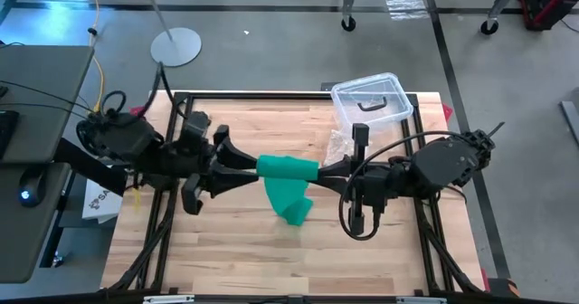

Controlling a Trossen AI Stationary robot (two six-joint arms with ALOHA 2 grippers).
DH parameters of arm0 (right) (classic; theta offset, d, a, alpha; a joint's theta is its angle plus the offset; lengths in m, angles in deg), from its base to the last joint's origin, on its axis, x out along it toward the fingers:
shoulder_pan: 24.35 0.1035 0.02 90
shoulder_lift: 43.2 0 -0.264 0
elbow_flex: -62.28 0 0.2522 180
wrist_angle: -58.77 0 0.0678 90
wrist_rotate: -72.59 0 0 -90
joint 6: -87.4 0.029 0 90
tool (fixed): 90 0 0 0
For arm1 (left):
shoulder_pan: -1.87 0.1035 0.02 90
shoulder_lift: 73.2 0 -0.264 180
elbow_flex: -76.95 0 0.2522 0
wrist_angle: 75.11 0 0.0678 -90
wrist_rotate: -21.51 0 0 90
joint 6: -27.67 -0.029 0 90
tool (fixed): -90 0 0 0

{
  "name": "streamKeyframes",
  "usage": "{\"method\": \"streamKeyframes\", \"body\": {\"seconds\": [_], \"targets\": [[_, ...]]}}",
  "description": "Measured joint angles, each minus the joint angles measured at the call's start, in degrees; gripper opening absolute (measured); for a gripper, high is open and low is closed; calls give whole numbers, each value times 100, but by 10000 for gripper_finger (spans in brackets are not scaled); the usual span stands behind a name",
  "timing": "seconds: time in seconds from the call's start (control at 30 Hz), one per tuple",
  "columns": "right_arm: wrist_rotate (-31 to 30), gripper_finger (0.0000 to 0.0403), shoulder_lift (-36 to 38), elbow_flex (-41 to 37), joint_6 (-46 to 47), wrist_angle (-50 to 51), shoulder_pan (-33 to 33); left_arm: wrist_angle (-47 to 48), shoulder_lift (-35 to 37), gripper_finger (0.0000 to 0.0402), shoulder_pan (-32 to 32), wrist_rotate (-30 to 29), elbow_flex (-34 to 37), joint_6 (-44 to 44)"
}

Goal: Roll bandage
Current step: Roll the green bandage

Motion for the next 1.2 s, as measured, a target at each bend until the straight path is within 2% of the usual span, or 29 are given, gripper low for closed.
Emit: {"method": "streamKeyframes", "body": {"seconds": [0.1, 0.2, 0.3, 0.4, 0.5, 0.63, 0.87, 0.93, 1.03, 1.2], "targets": [[2, 1, 4, 0, 1, -38, 57, 524, 233, 154, -133, -69, -4, -763], [60, 1, 33, 0, 89, -171, 97, 874, 272, 141, -260, -332, -17, -2131], [146, 1, 74, 0, 149, -280, 118, 739, 67, 132, -262, -590, -14, -3142], [142, 1, 87, 0, 151, -437, 125, 397, -194, 135, -112, -460, 11, -3554], [142, 1, 87, 0, 151, -493, 129, -55, -327, 148, -22, -205, -3, -3658], [143, 1, 87, 0, 152, -502, 129, -222, -449, 165, 91, -463, -8, -3436], [117, 1, 87, 0, 209, -500, 173, 479, -203, 172, -238, -439, -13, -2629], [119, 1, 87, 0, 213, -494, 175, 713, -171, 172, -315, -591, -11, -2527], [120, 1, 87, 0, 217, -487, 177, 567, -189, 172, -282, -991, -1, -2716], [118, 1, 87, 0, 315, -485, 175, -295, -322, 172, -52, -617, -11, -3297]]}}
